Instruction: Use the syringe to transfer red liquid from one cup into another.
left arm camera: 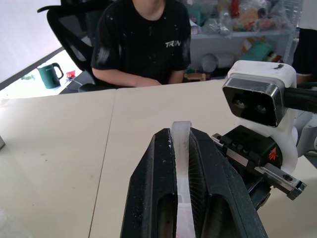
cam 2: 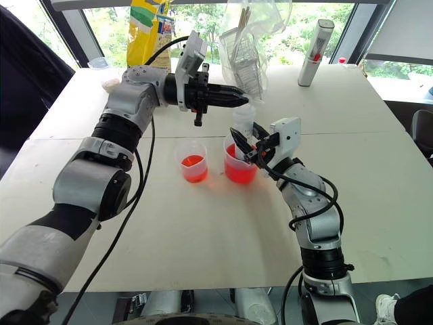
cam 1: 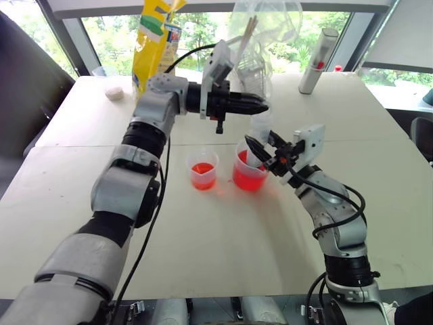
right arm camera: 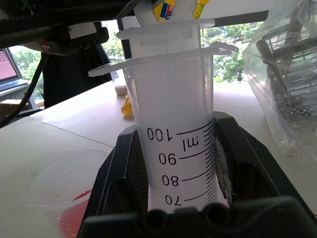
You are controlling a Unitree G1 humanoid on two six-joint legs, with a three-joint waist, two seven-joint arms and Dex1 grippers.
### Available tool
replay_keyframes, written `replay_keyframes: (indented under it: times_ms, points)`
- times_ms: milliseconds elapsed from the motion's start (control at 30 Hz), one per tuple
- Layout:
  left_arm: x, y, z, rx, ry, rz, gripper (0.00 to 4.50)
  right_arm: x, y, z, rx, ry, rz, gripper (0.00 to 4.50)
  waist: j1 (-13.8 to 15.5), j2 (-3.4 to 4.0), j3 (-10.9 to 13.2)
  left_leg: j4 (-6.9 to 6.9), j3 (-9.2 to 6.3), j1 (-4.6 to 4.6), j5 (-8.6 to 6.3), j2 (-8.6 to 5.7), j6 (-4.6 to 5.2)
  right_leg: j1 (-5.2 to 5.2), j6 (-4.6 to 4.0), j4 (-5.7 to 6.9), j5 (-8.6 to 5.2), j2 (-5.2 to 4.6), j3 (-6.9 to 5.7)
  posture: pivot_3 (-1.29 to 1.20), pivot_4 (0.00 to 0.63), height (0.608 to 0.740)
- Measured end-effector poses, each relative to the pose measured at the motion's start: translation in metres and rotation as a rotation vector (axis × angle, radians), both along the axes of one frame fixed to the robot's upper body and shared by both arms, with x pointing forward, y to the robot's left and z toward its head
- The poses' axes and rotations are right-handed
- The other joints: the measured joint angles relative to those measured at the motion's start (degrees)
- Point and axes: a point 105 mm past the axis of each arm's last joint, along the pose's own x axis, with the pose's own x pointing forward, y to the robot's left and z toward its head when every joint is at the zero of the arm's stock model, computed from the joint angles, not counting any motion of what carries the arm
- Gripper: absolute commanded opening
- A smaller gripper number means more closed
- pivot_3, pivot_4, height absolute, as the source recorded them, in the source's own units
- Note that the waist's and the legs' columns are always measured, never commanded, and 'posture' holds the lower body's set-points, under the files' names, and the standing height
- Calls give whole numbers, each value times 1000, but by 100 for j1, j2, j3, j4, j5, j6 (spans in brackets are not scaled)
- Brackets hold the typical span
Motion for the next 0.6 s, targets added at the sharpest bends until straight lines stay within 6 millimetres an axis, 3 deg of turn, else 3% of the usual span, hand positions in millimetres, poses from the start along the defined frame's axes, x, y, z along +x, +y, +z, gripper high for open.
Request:
replay_keyframes:
  times_ms: [600]
  points:
    - [3,1,9,-11,-17,21,104,6,0,-3,18,-2,4,1408,4,0,0,1,0,0,0,0,0,0,0,0,0,0,0,0,150,739]
